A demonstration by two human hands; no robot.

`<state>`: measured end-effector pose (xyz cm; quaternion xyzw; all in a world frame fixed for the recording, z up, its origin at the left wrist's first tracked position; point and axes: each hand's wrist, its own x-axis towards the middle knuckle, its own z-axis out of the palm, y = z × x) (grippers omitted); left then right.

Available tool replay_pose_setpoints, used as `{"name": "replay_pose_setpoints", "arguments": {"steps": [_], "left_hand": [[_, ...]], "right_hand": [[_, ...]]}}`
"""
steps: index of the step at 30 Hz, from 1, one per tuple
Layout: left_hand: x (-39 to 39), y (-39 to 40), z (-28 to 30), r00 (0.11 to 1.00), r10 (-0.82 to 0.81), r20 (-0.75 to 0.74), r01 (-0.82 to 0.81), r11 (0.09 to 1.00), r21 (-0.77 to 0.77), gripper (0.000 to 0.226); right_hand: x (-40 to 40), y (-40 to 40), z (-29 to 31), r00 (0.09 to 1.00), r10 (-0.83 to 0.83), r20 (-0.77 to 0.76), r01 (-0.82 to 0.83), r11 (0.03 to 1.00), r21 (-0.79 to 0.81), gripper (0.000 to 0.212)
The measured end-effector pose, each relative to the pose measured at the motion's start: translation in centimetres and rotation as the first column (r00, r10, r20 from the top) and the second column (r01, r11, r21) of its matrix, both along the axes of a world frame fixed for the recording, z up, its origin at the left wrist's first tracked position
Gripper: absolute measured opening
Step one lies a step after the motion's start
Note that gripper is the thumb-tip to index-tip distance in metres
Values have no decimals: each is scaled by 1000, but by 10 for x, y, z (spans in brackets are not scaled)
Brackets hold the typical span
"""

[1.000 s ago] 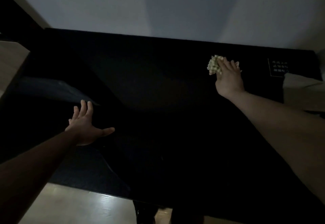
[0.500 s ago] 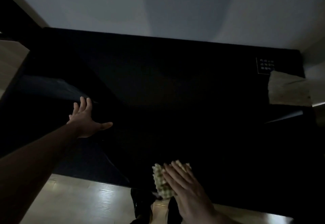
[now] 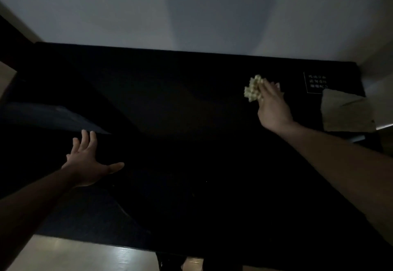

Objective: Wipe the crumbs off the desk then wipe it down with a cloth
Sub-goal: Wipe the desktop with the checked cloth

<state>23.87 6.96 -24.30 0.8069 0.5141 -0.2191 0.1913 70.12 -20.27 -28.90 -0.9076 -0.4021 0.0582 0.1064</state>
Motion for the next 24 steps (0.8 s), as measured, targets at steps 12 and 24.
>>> {"name": "replay_pose_setpoints", "arguments": {"steps": [12,24], "left_hand": [[0,-1,1,1000,10,4,-10,1000,-5,143],[6,-6,11,1000,19,-12,-19,1000,-12,143]], "right_hand": [[-8,24,-5,996,-69,-62,73,995,70,59],[-274,-203,13,918,323,-229,-300,945,132,51]]}}
